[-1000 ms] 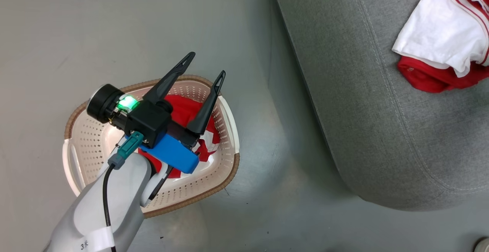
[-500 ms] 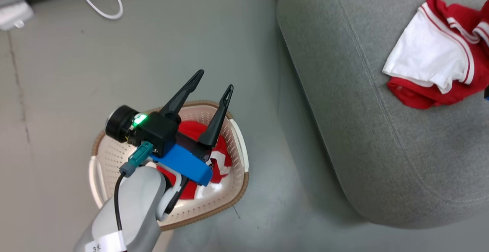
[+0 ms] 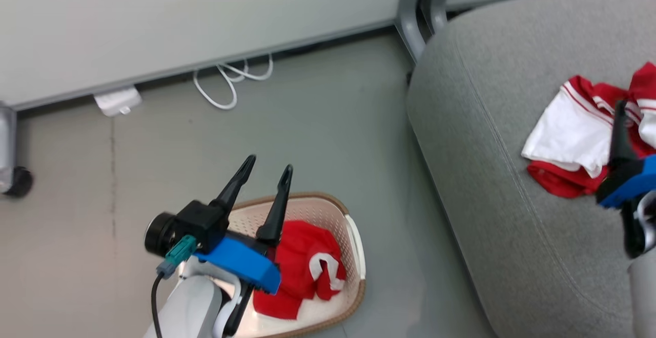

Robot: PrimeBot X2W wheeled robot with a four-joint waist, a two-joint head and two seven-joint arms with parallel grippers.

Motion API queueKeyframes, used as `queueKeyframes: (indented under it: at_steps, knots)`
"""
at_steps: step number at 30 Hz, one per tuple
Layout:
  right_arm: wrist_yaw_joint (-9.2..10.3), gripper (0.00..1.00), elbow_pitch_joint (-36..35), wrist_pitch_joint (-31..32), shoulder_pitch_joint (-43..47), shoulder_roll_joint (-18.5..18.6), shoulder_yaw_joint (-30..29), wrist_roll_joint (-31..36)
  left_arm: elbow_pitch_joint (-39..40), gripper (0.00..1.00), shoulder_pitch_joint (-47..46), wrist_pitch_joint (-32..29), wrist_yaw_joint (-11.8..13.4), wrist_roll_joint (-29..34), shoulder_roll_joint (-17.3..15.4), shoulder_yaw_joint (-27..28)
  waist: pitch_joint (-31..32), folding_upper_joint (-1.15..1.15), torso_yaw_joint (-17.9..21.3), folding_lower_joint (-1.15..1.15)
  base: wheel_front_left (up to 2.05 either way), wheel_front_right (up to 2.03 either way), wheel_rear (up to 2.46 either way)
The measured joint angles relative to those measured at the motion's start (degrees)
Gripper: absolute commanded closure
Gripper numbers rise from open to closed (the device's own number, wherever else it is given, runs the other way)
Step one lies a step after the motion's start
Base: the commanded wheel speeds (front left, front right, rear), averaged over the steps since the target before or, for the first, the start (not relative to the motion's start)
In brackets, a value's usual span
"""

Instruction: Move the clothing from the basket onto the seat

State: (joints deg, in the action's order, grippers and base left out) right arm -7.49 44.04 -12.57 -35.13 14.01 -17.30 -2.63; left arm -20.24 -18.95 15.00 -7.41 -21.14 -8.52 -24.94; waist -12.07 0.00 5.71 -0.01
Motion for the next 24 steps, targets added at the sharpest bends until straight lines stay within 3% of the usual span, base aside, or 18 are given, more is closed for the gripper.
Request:
queueKeyframes:
  at_steps: [14,24]
  knots:
    - [0.0,0.0,-30.2,8.0,22.9,-8.4,5.6,1.2,-2.1,0.0,6.3,0.0,0.0,2.0,1.4,9.5,8.1,0.0,-7.8,0.0,0.0,0.0,0.0]
    - [0.0,0.0,-38.7,10.5,32.8,-10.9,9.4,0.4,-2.7,0.0,9.3,0.0,0.0,3.1,1.1,13.2,11.3,0.0,-10.4,0.0,0.0,0.0,0.0]
